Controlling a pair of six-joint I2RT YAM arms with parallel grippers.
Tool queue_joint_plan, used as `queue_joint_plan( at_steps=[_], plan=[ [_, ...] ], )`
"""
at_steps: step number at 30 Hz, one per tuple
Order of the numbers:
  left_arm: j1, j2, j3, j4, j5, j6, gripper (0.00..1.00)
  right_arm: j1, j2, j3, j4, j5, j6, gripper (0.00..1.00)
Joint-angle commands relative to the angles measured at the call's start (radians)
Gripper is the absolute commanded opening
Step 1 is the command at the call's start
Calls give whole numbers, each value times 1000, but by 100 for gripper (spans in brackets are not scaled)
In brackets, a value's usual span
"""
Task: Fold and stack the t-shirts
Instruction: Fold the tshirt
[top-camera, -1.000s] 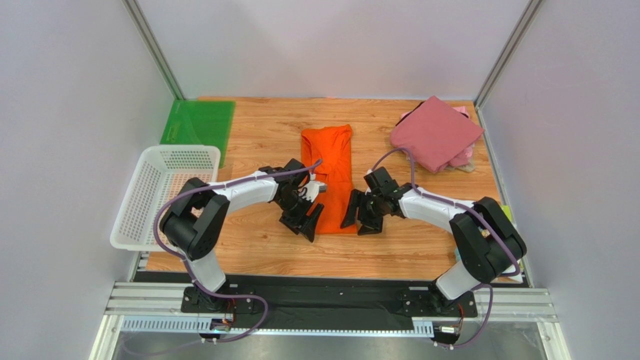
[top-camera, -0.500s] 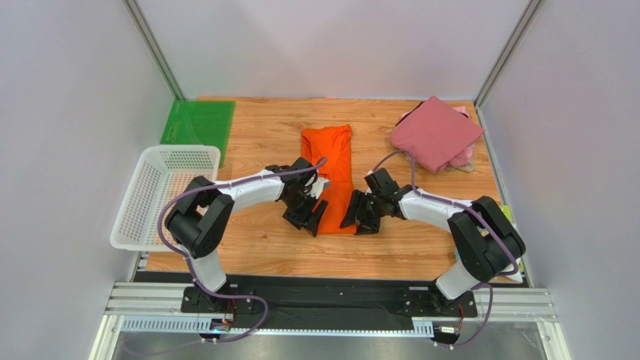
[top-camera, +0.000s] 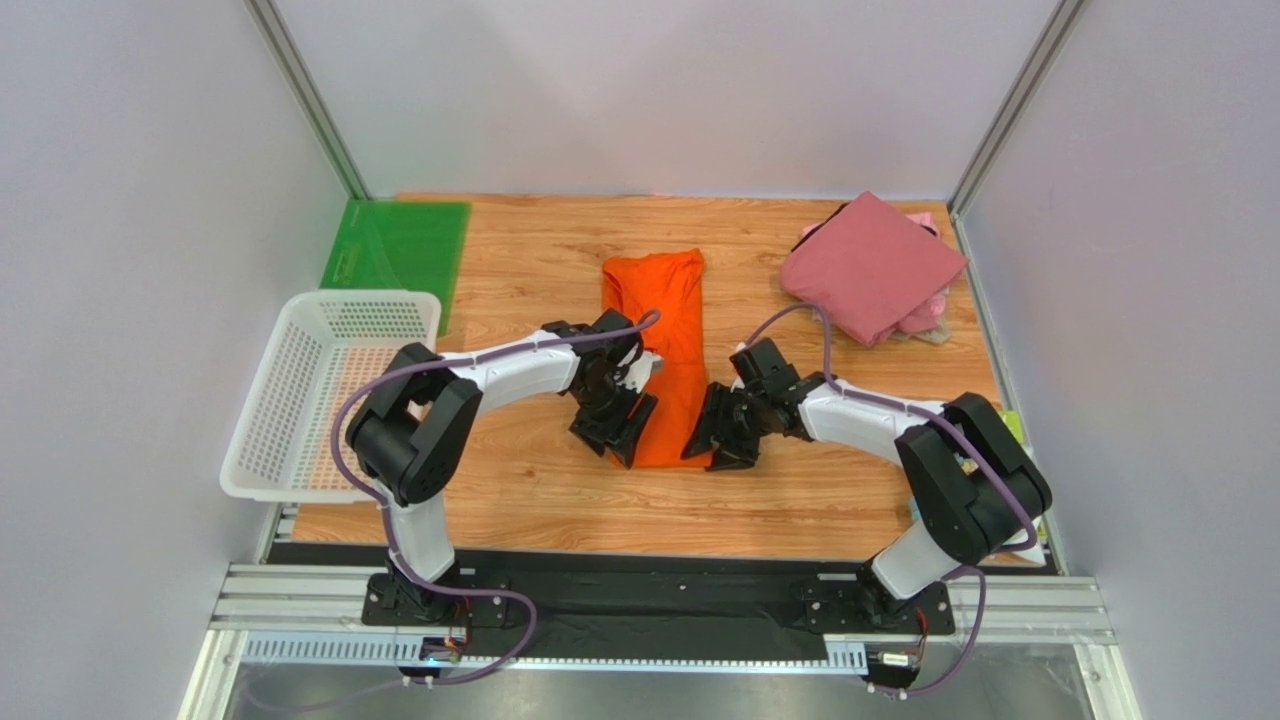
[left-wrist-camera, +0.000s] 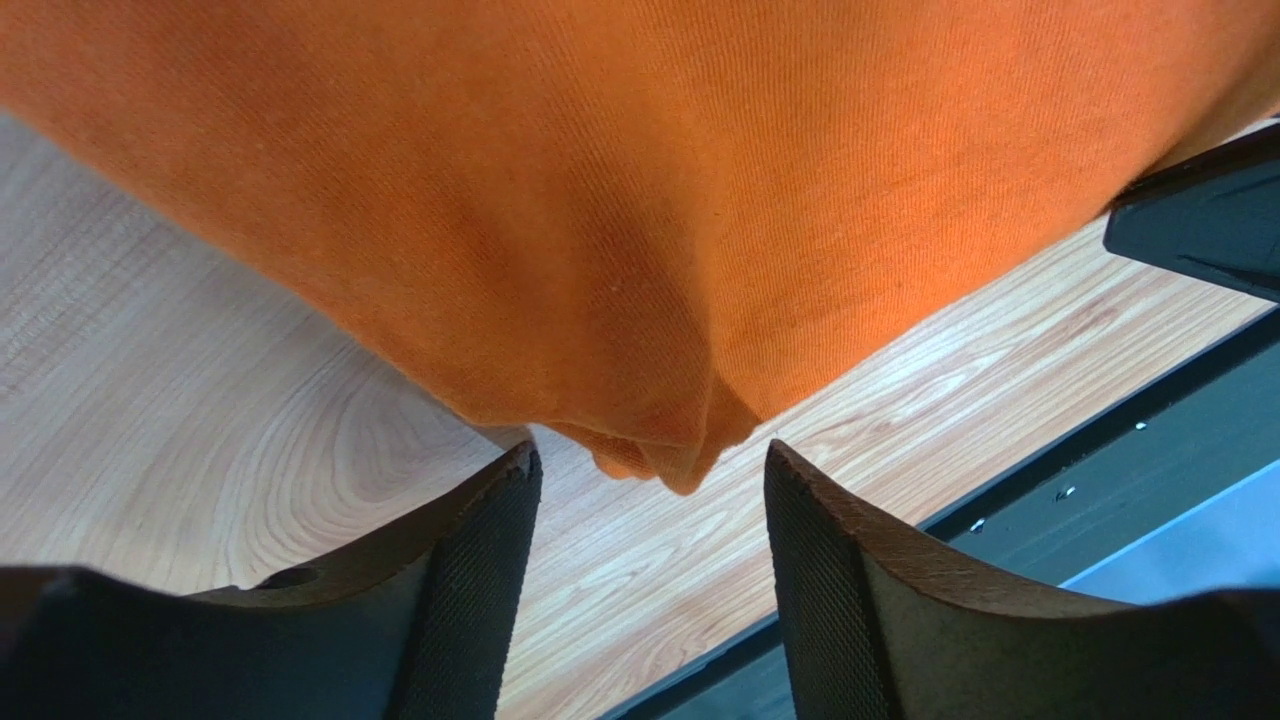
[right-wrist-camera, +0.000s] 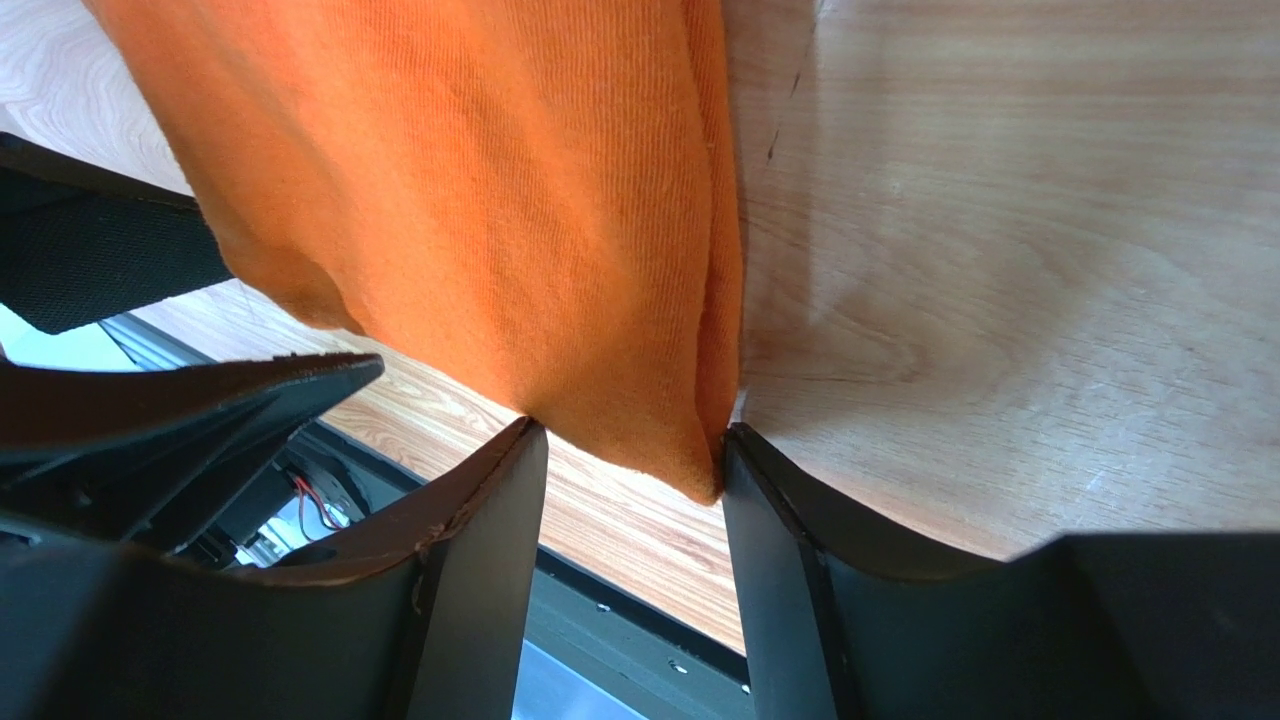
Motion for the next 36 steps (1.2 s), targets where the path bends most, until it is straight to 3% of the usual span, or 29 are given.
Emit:
queue_joint_plan(
  at_steps=[1, 16, 22, 28, 32, 36],
  plan=[
    [-2, 107, -68, 92, -70, 26, 62, -2, -12, 4, 46, -21, 14, 52],
    [-2, 136, -93, 78, 74, -25, 59, -2, 36, 58, 46, -42, 11, 48],
    [-3, 156, -95, 78, 96, -25, 51, -2, 58, 72, 51, -51, 14, 42],
    [-2, 160, -88, 69, 96, -17, 33, -2, 73, 75, 60, -62, 17, 28],
    [3, 155, -41, 11, 93, 9, 7, -3, 70, 81, 56, -68, 10, 17],
    [55, 138, 13, -63, 108, 76, 0, -2, 47, 102, 10, -68, -10, 13]
  ],
)
